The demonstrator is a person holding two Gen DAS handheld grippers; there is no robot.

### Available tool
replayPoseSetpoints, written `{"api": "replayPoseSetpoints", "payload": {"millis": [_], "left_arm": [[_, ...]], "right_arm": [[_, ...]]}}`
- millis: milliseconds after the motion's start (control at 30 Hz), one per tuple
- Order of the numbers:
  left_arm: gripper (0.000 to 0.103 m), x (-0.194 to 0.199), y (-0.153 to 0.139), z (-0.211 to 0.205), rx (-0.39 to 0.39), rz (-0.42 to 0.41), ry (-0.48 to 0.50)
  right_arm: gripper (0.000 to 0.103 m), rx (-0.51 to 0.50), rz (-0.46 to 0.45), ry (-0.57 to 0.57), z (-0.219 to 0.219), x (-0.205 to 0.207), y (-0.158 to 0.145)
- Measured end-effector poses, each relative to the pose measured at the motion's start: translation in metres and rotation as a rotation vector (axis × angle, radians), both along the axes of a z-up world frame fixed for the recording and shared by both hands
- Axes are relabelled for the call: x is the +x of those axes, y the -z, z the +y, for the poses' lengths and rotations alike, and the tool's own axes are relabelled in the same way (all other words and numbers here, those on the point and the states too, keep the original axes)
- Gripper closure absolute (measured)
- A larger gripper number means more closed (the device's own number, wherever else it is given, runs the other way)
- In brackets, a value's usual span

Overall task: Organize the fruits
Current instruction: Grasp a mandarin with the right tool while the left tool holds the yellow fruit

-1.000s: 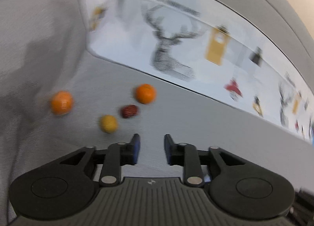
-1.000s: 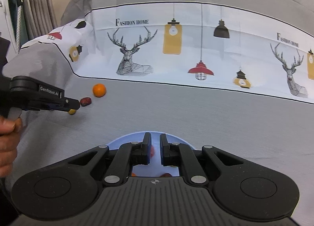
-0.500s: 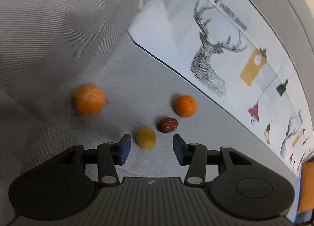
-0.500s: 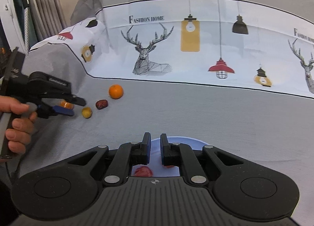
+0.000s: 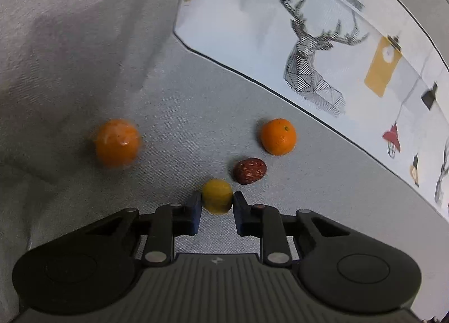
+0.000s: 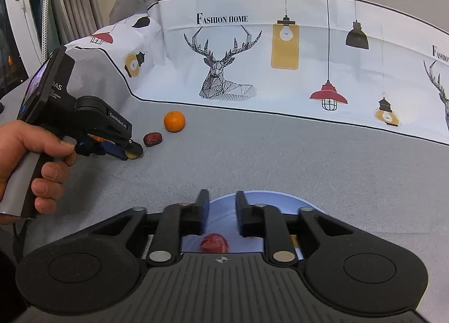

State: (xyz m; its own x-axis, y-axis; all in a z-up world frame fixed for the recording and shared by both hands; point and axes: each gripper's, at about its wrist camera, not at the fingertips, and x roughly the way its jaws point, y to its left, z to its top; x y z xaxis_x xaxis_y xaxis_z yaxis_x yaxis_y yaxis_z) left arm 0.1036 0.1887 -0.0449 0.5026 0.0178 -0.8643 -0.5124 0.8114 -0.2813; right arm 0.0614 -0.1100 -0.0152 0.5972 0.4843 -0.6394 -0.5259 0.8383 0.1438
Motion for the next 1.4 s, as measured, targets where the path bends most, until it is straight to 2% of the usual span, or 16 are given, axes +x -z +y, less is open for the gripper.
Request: {"api": "replayPoseSetpoints", "payload": {"millis": [200,367,533,633,800,900,1167,1200,1267,1300,1400], "left_arm": [[0.077,-0.006,0.000,0.012,-0.073,0.008,-0.095],[0.077,-0.014,0.002,0.020,-0.147,0.014,-0.166],[0.077,-0.022,0.003,0.029,-0.212,0.022,-0.241],[0.077,-0.024,0.003,0.033,-0.232,0.025,-0.259],[0.077,-0.028,0.001,0.035,-0.276,0.020,-0.271],[0.077,-0.027,0.002,0.033,-0.292,0.023,-0.259],[0.077,-0.029,0.001,0.036,-0.321,0.020,-0.252],[0.077,-0.029,0.001,0.035,-0.323,0.020,-0.250],[0.077,-0.029,0.002,0.035,-0.328,0.020,-0.256],[0.077,-0.029,0.002,0.035,-0.327,0.018,-0.258],[0.077,-0.027,0.000,0.031,-0.319,0.013,-0.248]], "right_arm": [[0.075,-0.020,-0.004,-0.020,0.007,0.000,0.000],[0.073,-0.060,-0.010,-0.018,0.042,0.024,-0.011],[0.053,-0.022,-0.010,-0.027,0.095,0.066,-0.027],[0.048,-0.026,-0.004,-0.037,0.129,0.086,-0.028],[0.033,-0.077,0.026,-0.064,0.179,0.114,-0.013],[0.029,-0.109,0.063,-0.080,0.201,0.127,0.002],[0.032,-0.196,0.082,-0.044,0.227,0.146,0.030],[0.035,-0.203,0.082,-0.040,0.227,0.147,0.032],[0.058,-0.208,0.087,-0.036,0.226,0.148,0.037],[0.066,-0.209,0.086,-0.036,0.224,0.148,0.038],[0.066,-0.204,0.061,-0.023,0.213,0.142,0.032]]}}
